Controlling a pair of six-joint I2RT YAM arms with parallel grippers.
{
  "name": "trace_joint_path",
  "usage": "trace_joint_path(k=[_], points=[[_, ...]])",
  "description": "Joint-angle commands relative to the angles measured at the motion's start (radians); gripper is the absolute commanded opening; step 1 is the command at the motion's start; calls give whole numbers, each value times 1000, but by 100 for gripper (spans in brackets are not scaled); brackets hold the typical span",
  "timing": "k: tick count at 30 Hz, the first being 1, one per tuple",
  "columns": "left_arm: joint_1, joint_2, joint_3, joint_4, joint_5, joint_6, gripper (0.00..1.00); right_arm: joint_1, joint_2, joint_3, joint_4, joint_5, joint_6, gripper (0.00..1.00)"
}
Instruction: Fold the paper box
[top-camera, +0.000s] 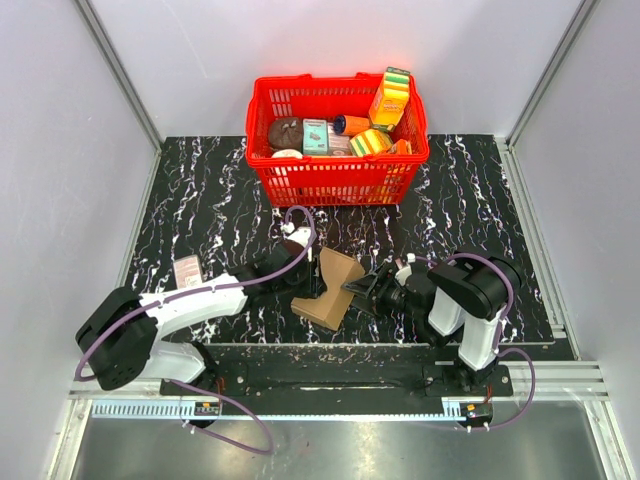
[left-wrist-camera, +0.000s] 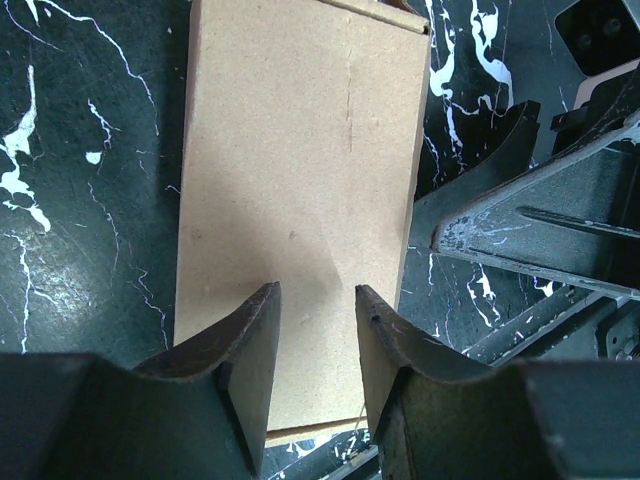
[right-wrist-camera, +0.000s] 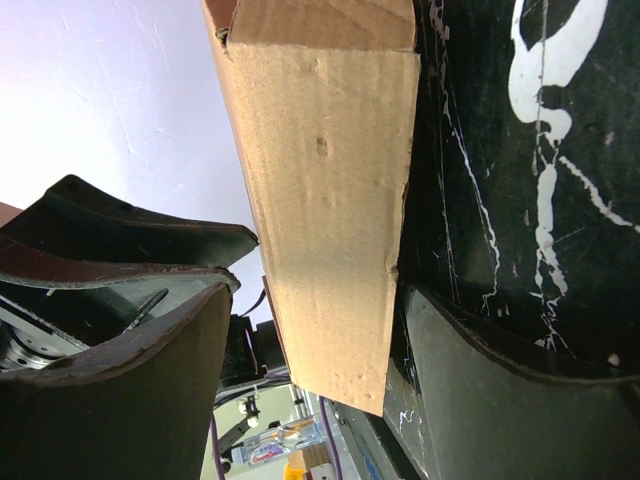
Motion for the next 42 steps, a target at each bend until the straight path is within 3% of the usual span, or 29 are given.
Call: trace_joint_path(k=[1,42], points=[[-6,7,1,41,14,8,40,5,-8,-6,105,27,-10,77],[-8,25,5,47,19,5,39,5,-179,-17,107,3,-17,78]])
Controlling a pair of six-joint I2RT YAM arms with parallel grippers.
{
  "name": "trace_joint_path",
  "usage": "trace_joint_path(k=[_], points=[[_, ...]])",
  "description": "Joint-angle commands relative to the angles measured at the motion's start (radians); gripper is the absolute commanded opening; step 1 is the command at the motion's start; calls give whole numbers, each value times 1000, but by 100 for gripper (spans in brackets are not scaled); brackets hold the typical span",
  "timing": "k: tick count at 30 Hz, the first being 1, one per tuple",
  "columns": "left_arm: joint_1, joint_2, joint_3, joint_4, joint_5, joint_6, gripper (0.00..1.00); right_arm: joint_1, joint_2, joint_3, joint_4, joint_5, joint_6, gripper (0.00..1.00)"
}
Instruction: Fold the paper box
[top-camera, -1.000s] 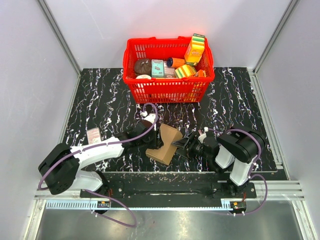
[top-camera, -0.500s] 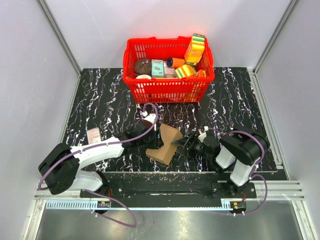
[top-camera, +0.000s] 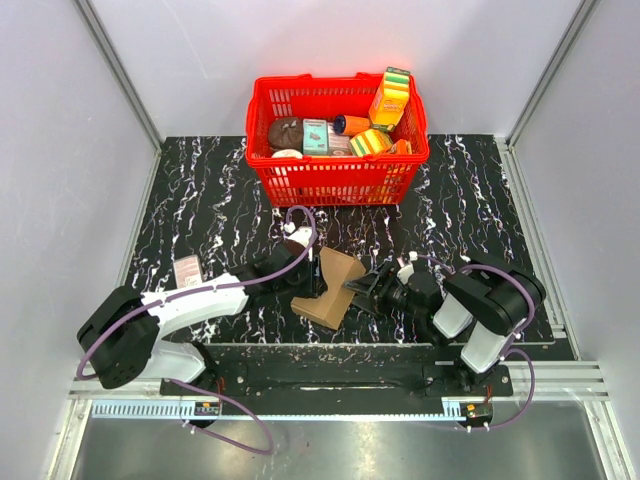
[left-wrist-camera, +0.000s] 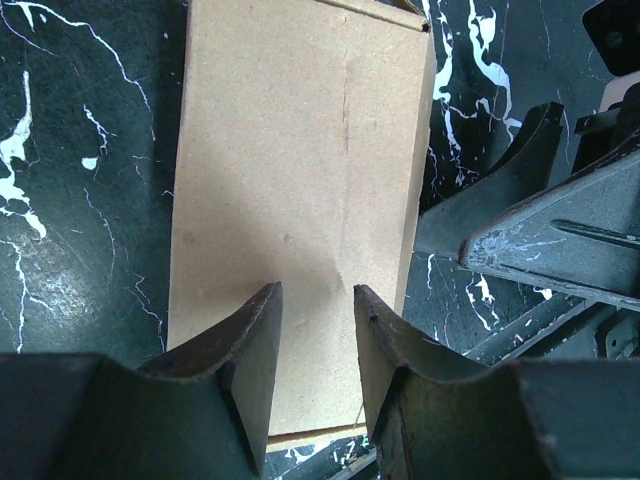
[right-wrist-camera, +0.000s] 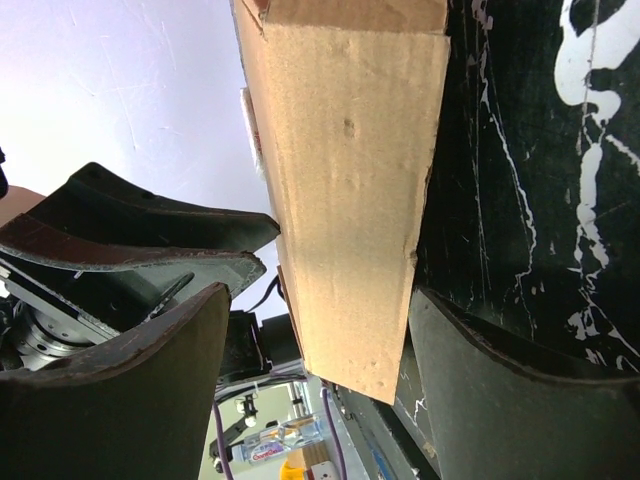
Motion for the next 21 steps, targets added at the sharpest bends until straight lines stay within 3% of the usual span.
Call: trace_joint_path(k=[1,21], points=[[-6,19,5,32,21,5,39,5,-45,-10,221,3,-11,78],[-6,13,-4,35,19,6,39,5,-47,-27,215,13,-11,78]])
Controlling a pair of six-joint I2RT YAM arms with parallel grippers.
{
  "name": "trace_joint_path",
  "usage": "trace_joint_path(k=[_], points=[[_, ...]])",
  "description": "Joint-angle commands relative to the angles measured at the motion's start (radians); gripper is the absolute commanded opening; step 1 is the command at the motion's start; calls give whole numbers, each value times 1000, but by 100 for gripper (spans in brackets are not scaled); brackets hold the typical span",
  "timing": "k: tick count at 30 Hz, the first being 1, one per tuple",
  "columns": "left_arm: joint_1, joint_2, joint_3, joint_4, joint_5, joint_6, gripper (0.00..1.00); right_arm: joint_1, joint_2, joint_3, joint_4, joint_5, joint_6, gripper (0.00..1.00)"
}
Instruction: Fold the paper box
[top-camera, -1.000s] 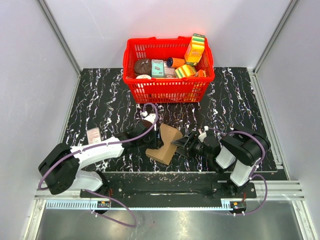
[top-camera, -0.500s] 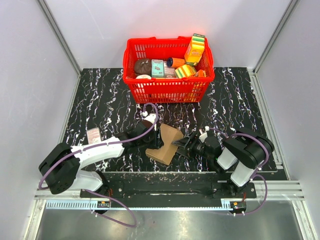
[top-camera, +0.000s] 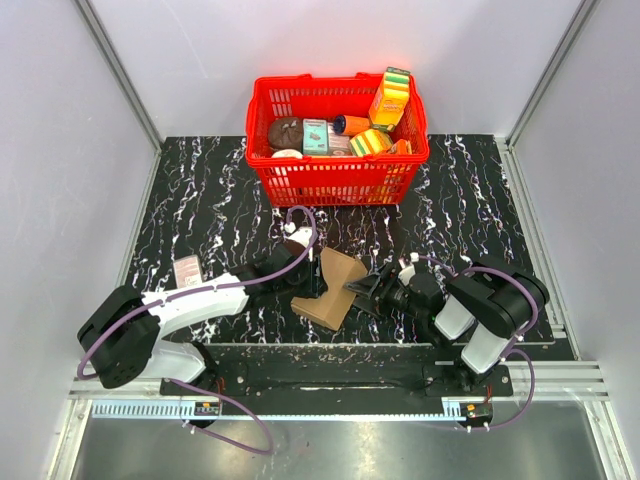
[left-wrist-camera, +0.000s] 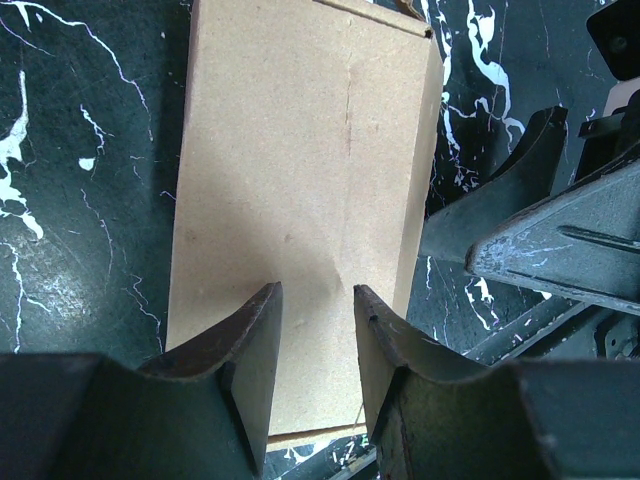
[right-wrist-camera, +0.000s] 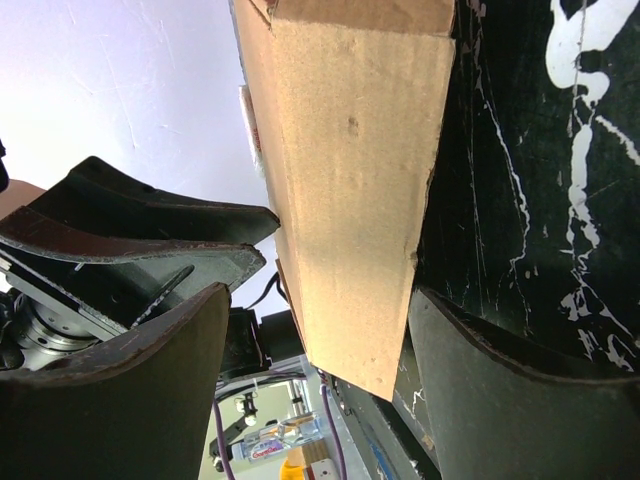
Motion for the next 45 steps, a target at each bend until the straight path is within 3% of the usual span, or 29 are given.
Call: trace_joint_path(k=[1,11,15,17,18,19,21,25,26,29,31,33,36,45], points=[[-6,11,-6,33,15,6,39,5,-17,-19,223,16,-7,78],[-6,2,-3,24,12,9,39,4,-69,-71,117,91,-12,78],[-6,-8,2,18,10,11,39,5,-249,-53,-75,106,-54,78],[-6,-12,5,13,10,11,39,5,-369,-2,-337,126,-90,78],[-6,-13,8,12,9,12,39,5,-523,22,-455,144,-143,78],[-6,-13,8,10,9,12,39,5,-608,92,-739,172,-180,78],[-6,-13,9,10,10,12,39,5,-851,171,-1140,307,-281,79],[-8,-7,14,10,10,14,39,-6,-1063,323,-1478,519,-392,77],[-6,-5,16,7,9,15,39,-10,-1061,345,-1507,536,-418,76],[-8,-8,14,4,6,20,39,-35,-914,427,-1523,489,-469,40],[-6,-10,16,-7,3,23,39,-53,-756,513,-1524,438,-533,22],[-6,-18,11,-10,-2,25,39,-91,-634,561,-1504,401,-597,16],[-6,-25,3,-7,-2,26,39,-145,-509,633,-1495,350,-665,0],[-8,13,14,15,23,26,38,-211,-253,701,-1376,188,-745,0]])
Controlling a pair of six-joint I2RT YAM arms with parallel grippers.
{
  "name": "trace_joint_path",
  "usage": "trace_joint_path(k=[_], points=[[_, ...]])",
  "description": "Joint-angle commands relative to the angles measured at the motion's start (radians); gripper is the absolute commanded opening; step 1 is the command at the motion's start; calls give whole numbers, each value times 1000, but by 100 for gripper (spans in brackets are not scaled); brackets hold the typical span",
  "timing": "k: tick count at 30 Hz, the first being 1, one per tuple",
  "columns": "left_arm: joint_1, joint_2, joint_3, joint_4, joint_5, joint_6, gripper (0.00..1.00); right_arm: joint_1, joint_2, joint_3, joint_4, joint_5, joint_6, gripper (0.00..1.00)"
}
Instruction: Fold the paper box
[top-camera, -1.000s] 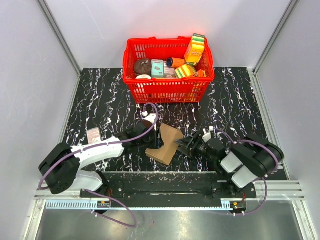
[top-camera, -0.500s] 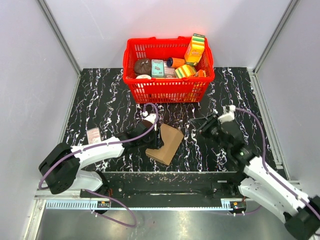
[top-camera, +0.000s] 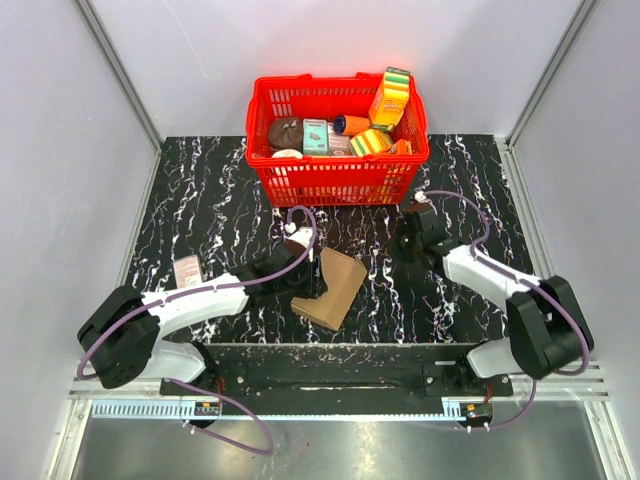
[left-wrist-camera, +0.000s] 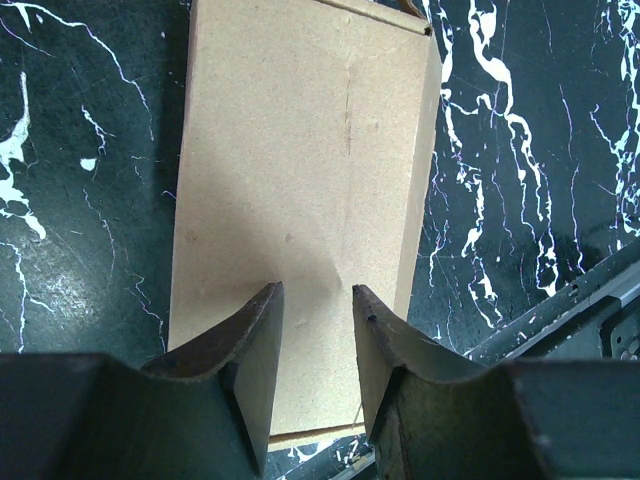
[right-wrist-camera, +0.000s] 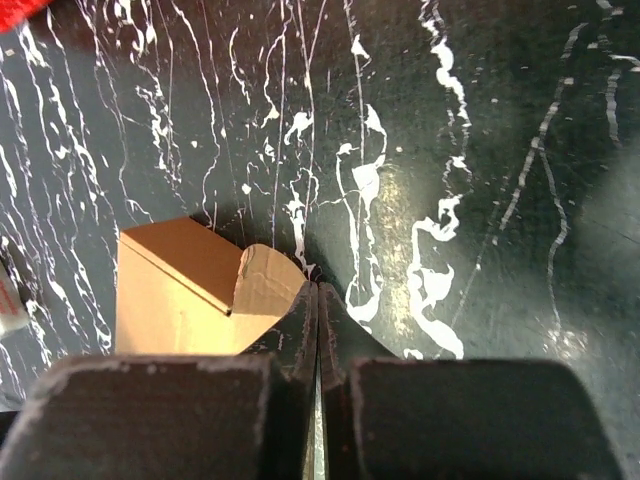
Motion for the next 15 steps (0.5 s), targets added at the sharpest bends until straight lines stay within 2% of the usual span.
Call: trace_joint_path(k=[1,8,15], points=[[-7,16,16,18,24,16,38,-7,106,65,100,-161,-76,0],[-8,30,25,29,64,39,38,-7,284,135,173,-263,-103,0],[-10,39,26,31,67,47,37,-6,305,135,178,-267,-115,0]])
